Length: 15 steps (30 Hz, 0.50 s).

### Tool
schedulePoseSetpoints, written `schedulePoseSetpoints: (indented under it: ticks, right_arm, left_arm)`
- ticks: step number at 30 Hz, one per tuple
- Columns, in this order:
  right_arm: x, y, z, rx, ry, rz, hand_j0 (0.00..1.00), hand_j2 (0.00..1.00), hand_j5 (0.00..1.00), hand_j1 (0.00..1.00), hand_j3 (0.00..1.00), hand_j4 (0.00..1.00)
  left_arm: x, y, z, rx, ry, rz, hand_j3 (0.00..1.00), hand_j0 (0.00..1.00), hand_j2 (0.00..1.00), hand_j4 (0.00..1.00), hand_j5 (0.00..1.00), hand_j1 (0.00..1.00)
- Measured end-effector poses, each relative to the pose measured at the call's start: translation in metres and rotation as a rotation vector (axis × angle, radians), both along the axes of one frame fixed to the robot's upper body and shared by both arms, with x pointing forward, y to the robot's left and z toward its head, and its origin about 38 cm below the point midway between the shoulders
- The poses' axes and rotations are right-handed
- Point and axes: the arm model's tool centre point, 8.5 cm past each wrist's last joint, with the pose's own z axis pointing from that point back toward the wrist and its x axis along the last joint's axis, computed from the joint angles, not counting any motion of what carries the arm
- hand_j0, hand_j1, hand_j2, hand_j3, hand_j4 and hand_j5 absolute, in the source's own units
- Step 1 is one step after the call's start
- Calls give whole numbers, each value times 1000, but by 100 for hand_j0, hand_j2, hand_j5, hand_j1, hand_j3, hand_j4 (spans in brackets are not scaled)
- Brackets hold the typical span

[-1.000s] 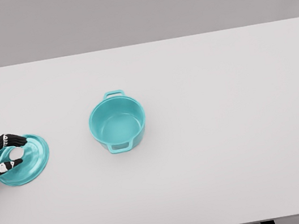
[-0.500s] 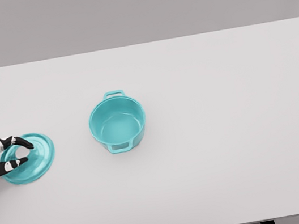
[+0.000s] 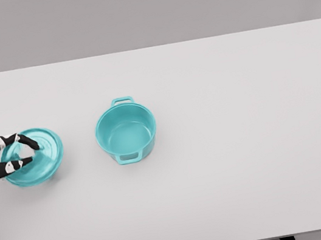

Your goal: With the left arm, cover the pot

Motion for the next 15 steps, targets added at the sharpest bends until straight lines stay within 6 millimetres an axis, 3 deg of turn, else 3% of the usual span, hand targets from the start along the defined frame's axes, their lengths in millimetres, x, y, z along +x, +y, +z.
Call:
schedulePoseSetpoints:
  ticks: [8, 15]
  right_arm:
    - [0, 0, 0, 0, 0, 0, 100, 100, 100, 100, 100, 100]
    - [0, 0, 0, 0, -1, 0, 100, 100, 100, 100, 100, 100]
  left_arm:
    - [16, -8, 20, 23, -51, -18, 53, 53, 53, 53, 53, 53]
    - [22, -18, 23, 42, -54, -34, 53, 53, 53, 53, 53, 53]
